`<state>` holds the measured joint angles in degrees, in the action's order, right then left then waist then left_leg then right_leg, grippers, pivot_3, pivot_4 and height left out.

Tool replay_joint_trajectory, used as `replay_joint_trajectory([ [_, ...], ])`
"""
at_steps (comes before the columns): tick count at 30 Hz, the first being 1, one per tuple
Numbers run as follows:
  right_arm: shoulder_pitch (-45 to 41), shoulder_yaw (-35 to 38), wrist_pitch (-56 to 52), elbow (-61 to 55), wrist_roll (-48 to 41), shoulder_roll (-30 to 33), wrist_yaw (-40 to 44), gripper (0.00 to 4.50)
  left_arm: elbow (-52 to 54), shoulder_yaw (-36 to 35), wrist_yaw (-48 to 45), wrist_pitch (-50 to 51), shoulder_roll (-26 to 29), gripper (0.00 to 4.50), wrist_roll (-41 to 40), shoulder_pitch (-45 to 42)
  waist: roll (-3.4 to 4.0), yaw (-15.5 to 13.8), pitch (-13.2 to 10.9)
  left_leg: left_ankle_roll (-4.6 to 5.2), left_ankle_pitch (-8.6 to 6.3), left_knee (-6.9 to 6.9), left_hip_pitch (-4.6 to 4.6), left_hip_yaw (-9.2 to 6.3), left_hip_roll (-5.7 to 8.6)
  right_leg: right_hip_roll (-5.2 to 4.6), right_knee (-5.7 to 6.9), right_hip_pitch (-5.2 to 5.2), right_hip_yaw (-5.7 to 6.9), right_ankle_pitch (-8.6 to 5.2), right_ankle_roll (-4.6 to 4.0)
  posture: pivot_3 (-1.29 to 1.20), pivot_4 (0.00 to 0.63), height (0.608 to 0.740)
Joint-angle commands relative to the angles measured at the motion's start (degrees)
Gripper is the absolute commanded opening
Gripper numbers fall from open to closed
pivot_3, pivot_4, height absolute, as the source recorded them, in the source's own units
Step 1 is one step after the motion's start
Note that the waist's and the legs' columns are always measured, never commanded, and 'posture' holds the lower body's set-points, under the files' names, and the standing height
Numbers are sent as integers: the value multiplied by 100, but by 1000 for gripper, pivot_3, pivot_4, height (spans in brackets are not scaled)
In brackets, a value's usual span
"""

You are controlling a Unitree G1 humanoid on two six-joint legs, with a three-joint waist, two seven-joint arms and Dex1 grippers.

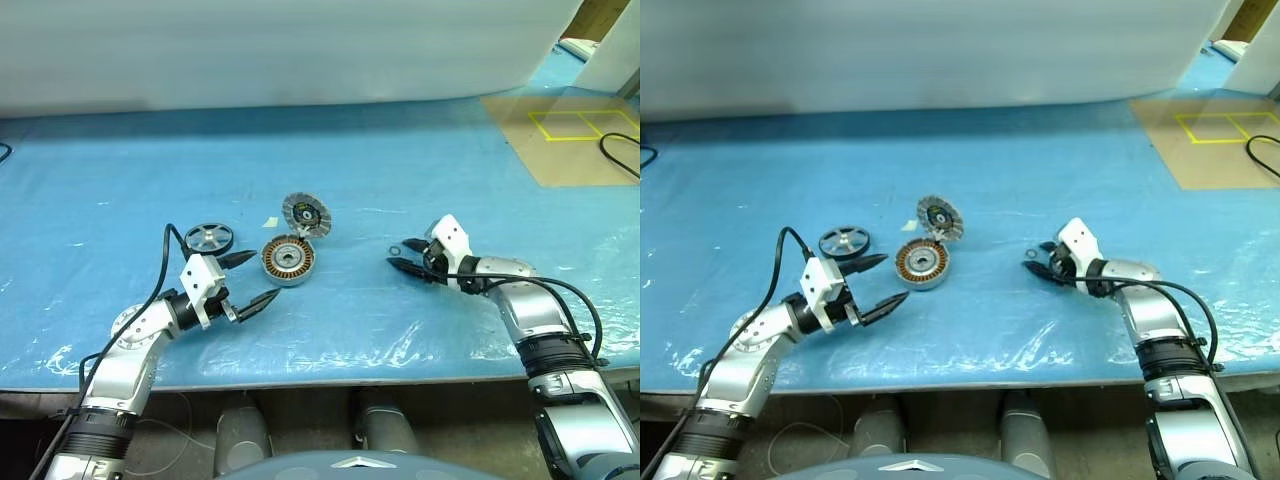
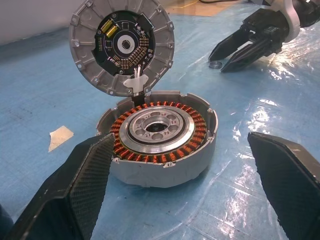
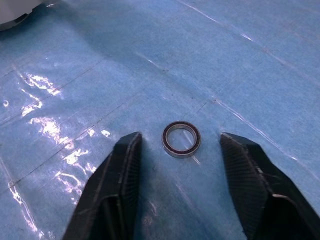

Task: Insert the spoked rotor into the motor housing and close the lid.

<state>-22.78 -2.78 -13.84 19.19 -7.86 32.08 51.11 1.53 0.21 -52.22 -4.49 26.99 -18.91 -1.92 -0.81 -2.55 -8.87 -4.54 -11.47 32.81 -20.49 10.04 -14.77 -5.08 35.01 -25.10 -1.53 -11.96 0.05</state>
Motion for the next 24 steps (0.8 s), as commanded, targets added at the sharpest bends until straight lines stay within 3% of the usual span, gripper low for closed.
replay_joint_trajectory([
  [1,47,-100,-87,-39,47,-36,11,1515,86,-38,2,-67,21,4500,0,-11,0,-1,0,0,0,0,0,0,0,0,0,0,0,0,0,0,150,740],
  [15,96,-119,-56,-24,82,9,33,1515,76,-31,3,-67,24,4500,16,-21,0,-1,0,0,0,-1,1,0,0,0,-2,1,0,0,0,0,150,740],
  [19,80,-119,-60,-18,78,4,34,634,64,-33,6,-63,26,4500,20,-36,0,-2,0,0,0,-1,1,0,0,0,-2,1,0,0,0,0,150,740],
  [24,46,-121,-97,-99,50,-43,12,610,74,-42,9,-68,30,4500,18,-39,0,-1,0,0,0,-2,1,0,0,0,-3,1,0,0,0,0,150,740],
])
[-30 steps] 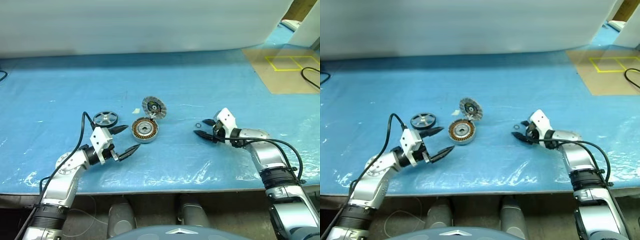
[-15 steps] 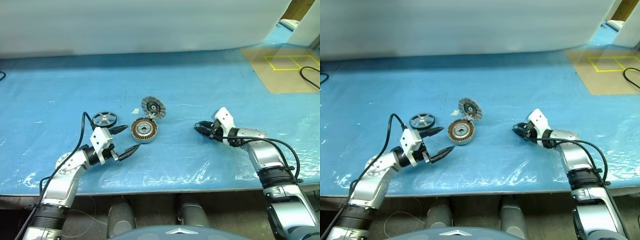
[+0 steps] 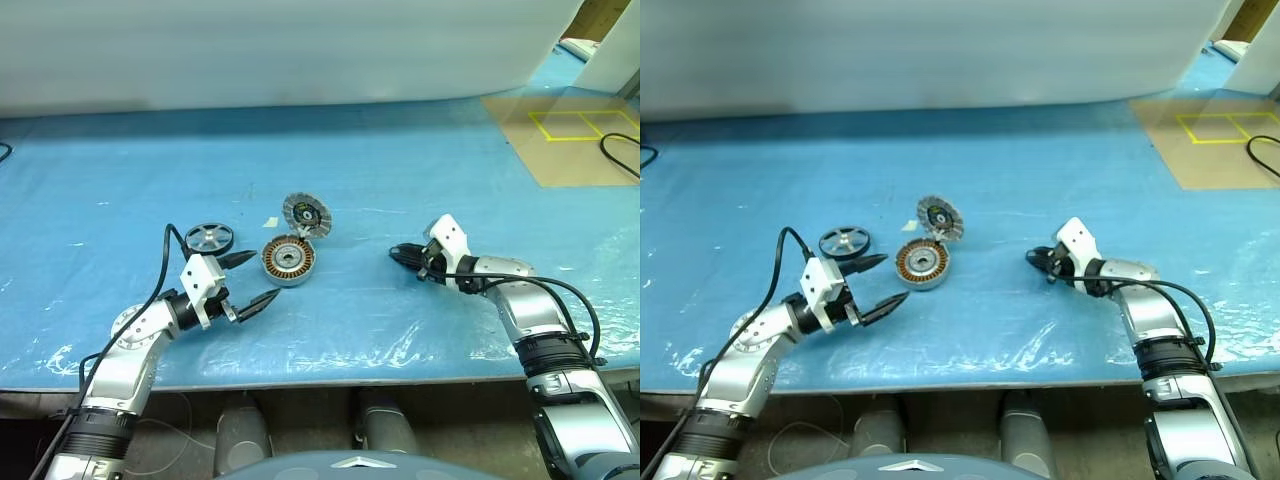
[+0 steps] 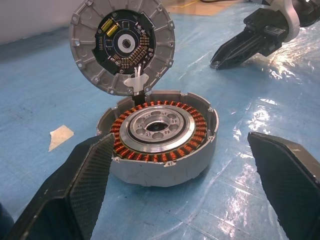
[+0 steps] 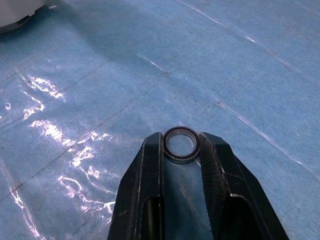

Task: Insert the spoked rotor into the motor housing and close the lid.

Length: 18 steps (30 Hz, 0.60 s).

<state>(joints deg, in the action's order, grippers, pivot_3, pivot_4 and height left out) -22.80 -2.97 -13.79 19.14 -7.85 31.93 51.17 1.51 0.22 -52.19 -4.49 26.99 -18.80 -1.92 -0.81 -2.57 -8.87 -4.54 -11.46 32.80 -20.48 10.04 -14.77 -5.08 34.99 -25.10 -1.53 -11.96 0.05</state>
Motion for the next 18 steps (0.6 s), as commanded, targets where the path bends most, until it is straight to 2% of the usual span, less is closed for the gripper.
replay_joint_trajectory([
  [1,19,-92,-147,-171,5,-54,12,610,83,-57,6,-66,37,4500,-1,-38,0,1,0,0,0,0,0,0,0,0,0,0,0,0,0,0,150,740],
  [10,-489,-91,-844,-1125,-459,-394,183,610,200,-167,60,-52,75,4500,-58,40,3,2,-2,-7,5,-5,-11,0,-1,2,1,-13,0,0,1,0,150,740],
  [18,-572,-380,-1620,-1945,-908,-264,815,610,278,-277,135,-57,125,4500,-77,178,3,-25,-2,-14,8,-10,-16,0,-1,1,-8,-13,4,0,1,0,150,740],
])
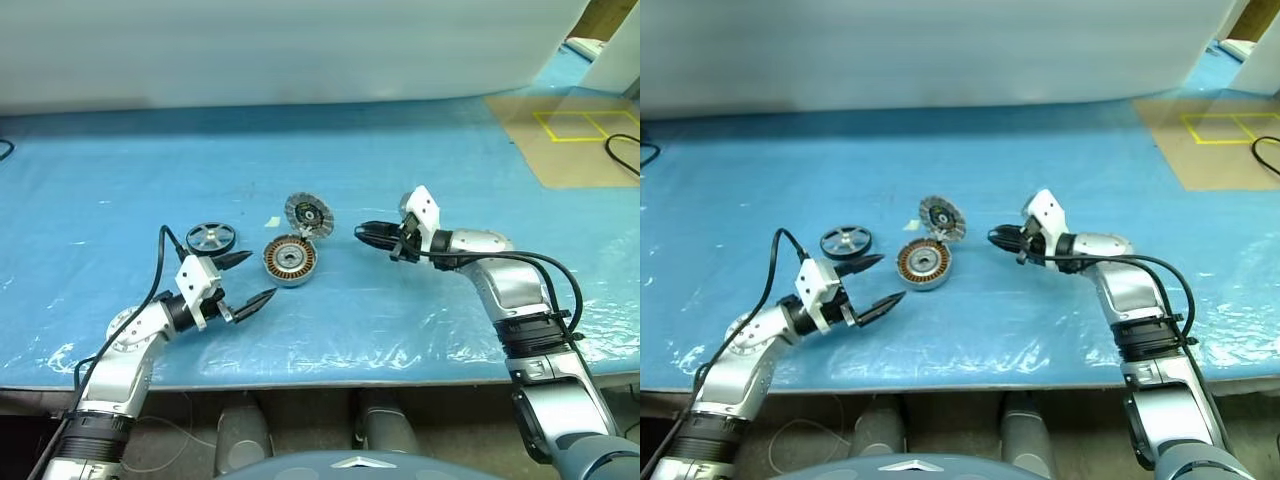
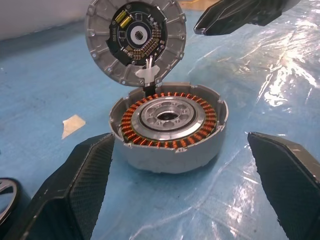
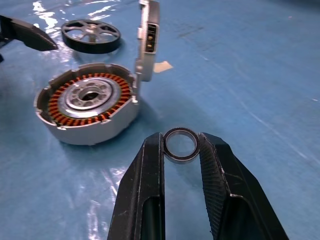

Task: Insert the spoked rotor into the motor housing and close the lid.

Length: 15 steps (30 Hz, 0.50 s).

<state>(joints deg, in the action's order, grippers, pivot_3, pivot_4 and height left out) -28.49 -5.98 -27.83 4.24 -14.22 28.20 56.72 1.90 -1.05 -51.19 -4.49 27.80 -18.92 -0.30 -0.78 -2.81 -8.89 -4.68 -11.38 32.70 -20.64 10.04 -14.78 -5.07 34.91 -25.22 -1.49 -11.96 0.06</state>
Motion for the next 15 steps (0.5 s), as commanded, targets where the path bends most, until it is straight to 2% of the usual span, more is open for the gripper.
replay_joint_trajectory([
  [1,12,-133,-296,-553,-314,128,329,610,243,-152,46,-57,48,4500,-66,21,0,1,0,0,0,0,0,0,0,0,-1,0,0,0,0,0,150,740],
  [9,-89,-391,-725,-1066,-555,5,364,610,292,-195,79,-36,58,4500,-73,66,0,13,0,-2,1,1,5,0,0,0,3,1,-2,0,0,0,150,740],
  [15,-419,-654,-684,-901,-405,-317,167,610,302,-227,87,-27,63,4500,-107,59,0,27,0,-6,3,1,5,0,-1,1,5,0,-2,0,1,0,150,740],
])
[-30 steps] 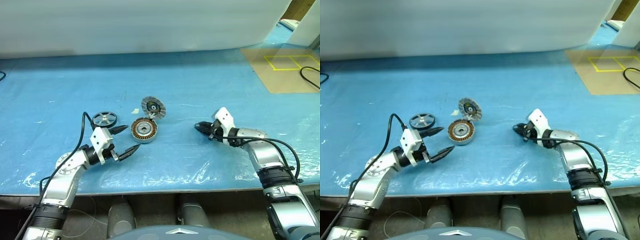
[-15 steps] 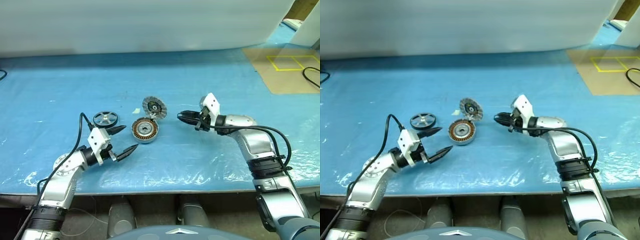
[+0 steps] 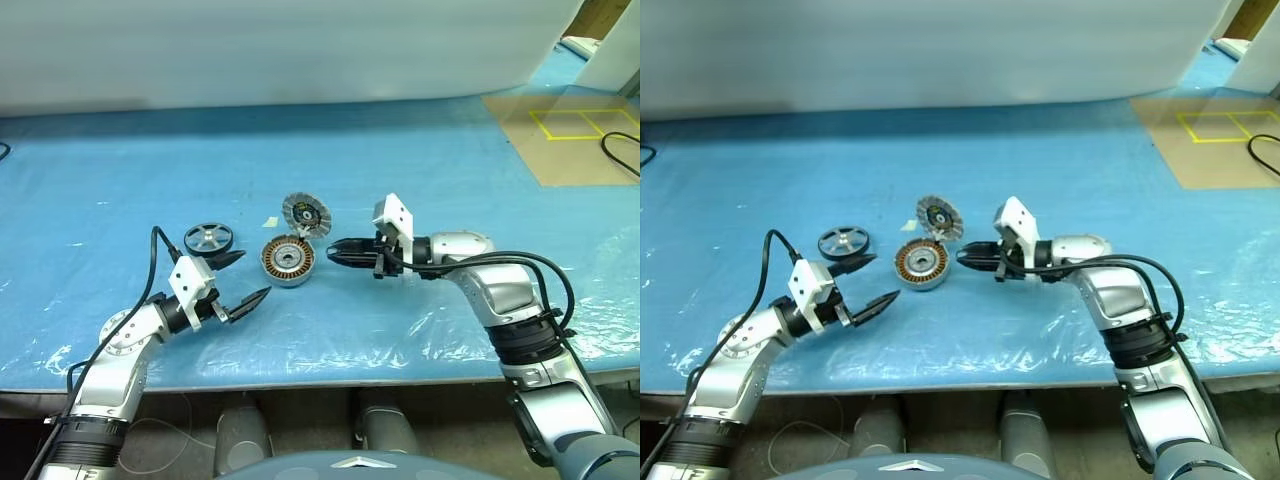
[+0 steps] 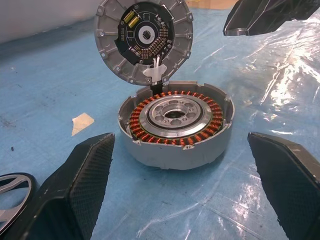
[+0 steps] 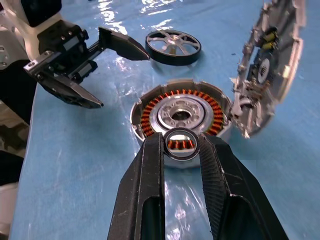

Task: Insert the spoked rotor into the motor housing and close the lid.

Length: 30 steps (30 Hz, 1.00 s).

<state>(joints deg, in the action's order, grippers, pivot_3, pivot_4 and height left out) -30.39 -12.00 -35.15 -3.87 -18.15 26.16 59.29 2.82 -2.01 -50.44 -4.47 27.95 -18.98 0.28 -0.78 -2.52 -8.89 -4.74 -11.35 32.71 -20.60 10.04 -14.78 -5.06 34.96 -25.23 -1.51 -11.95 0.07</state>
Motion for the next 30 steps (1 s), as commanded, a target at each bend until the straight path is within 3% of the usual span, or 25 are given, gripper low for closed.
replay_joint_trajectory([
  [1,-295,-110,75,-37,20,-184,-123,610,212,-137,9,-24,51,4500,-108,1,0,-5,0,0,0,0,0,0,0,0,0,0,0,0,0,0,150,740],
  [19,-1013,-951,924,1327,929,-1170,-495,610,422,-242,101,54,68,4500,-162,234,0,2,0,-2,1,2,0,0,0,0,3,0,1,0,0,0,150,740],
  [30,-1167,-1076,1236,1915,1369,-1245,-516,610,526,-240,144,93,57,4500,-186,319,0,1,0,-2,1,3,0,0,0,0,6,0,1,0,1,0,150,740],
])
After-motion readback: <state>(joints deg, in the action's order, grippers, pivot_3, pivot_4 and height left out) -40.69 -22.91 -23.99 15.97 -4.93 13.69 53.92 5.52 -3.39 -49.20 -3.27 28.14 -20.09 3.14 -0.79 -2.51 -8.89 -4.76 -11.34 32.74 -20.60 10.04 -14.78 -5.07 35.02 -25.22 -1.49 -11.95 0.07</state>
